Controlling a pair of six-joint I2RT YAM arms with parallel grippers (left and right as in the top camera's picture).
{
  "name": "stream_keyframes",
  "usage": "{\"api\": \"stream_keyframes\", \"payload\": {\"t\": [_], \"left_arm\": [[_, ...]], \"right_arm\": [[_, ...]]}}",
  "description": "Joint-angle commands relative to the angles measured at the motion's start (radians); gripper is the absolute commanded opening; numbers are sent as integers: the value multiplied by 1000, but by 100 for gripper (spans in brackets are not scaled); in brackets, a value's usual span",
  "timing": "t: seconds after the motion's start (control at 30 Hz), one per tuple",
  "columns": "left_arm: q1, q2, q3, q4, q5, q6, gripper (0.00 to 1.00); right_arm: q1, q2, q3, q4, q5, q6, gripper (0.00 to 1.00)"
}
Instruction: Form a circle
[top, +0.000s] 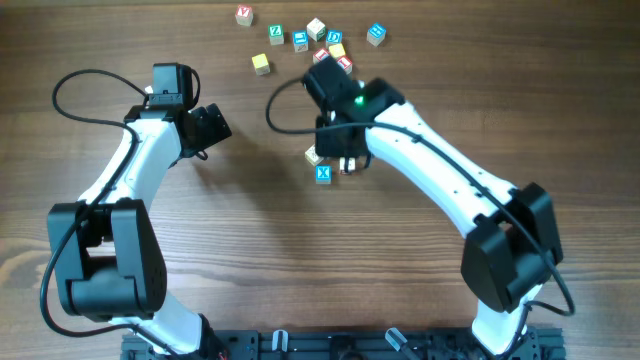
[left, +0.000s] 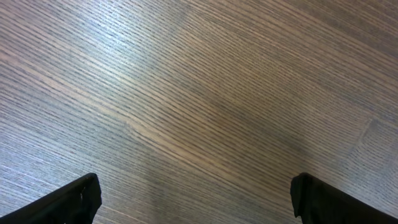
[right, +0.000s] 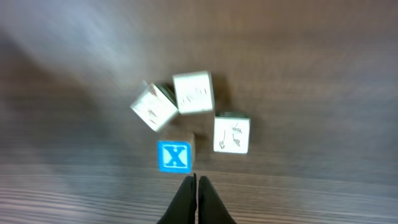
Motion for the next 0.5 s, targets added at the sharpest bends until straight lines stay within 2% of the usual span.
{"api": "stream_keyframes", "payload": {"t": [0.0,0.2,0.47], "left_arm": [[5,-16,8,0,-10,-9,100],[5,-16,8,0,-10,-9,100],[5,-16,8,0,-10,-9,100]], "right_arm": [[11,18,-148,101,-108,39,4],[18,18,-285,225,-114,39,4],[18,18,-314,333,-106,38,4]]}}
